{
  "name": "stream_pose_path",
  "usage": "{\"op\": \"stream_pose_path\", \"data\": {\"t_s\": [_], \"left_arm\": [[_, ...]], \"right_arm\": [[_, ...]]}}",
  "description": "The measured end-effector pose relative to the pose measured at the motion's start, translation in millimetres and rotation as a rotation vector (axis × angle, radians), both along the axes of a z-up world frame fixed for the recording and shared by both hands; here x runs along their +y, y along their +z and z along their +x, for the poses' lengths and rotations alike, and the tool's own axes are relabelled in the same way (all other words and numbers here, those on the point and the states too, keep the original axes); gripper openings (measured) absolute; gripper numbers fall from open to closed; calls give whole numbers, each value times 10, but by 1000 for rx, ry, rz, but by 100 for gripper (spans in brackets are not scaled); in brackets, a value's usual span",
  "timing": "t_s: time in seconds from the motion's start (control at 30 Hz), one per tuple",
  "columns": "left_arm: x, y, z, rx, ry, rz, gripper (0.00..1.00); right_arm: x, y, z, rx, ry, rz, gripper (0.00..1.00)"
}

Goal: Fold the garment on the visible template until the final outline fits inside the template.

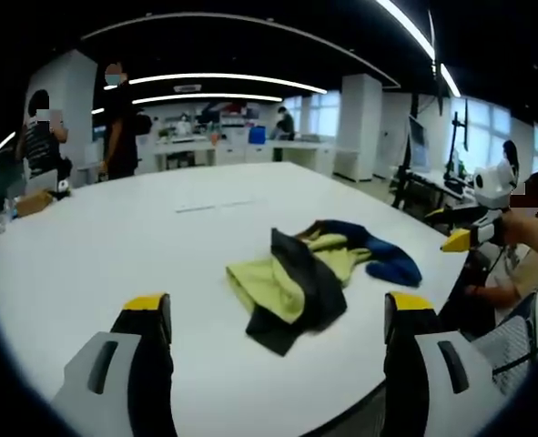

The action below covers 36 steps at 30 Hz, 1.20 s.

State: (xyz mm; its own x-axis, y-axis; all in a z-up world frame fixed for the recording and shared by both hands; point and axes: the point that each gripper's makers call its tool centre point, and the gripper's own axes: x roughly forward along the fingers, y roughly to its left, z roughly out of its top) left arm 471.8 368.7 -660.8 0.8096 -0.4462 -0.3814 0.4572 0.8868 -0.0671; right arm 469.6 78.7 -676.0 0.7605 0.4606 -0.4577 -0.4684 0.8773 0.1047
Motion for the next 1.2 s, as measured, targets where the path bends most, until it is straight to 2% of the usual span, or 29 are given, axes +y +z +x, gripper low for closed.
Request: {"op": "stream_pose_path", "data": {"t_s": [0.63, 1.2], "left_arm": [[93, 14, 68, 3, 27, 9, 90], [74, 10, 101, 1, 26, -2, 90]], "right_arm": [[10, -2, 56, 3, 6, 2, 97], [36, -13, 93, 3, 16, -3, 97]]}}
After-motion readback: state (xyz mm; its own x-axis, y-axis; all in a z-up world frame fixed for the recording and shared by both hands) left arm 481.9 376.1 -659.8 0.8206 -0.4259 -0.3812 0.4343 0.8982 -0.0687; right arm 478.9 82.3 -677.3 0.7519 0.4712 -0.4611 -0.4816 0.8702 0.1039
